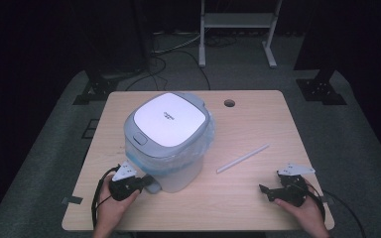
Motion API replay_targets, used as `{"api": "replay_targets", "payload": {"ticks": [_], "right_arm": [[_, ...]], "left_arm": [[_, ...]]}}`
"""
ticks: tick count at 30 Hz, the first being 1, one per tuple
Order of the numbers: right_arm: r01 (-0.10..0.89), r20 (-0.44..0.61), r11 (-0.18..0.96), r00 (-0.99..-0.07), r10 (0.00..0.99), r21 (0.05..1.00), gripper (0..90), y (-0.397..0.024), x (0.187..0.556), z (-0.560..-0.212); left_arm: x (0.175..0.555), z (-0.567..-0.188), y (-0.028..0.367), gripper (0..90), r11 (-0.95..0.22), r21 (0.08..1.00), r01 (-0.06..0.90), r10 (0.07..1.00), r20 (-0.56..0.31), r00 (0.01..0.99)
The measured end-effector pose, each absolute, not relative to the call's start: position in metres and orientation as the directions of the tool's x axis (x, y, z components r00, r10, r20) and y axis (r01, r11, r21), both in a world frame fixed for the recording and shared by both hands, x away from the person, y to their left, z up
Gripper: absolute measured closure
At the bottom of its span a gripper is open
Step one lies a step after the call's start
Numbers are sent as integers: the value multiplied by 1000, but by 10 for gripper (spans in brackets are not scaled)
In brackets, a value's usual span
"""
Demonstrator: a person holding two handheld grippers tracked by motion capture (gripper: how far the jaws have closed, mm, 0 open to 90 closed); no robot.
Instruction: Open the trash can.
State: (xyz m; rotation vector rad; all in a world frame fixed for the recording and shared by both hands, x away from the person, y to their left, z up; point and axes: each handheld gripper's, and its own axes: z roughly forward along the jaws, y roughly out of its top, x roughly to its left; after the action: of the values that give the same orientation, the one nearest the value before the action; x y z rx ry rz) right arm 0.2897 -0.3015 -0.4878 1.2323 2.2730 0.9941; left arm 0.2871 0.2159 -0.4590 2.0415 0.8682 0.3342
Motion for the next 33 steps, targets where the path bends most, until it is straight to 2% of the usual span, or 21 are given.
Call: {"api": "replay_targets", "payload": {"ticks": [14, 33], "right_arm": [[575, 10, 369, -550, 835, 730, 87, -301, 290, -488], [575, 10, 369, -549, 836, 730, 87, -301, 290, -488]], "left_arm": [[286, -466, 220, 900, -338, 821, 461, 693, -115, 712], [285, -470, 215, 900, -372, 800, 470, 706, -85, 703]]}}
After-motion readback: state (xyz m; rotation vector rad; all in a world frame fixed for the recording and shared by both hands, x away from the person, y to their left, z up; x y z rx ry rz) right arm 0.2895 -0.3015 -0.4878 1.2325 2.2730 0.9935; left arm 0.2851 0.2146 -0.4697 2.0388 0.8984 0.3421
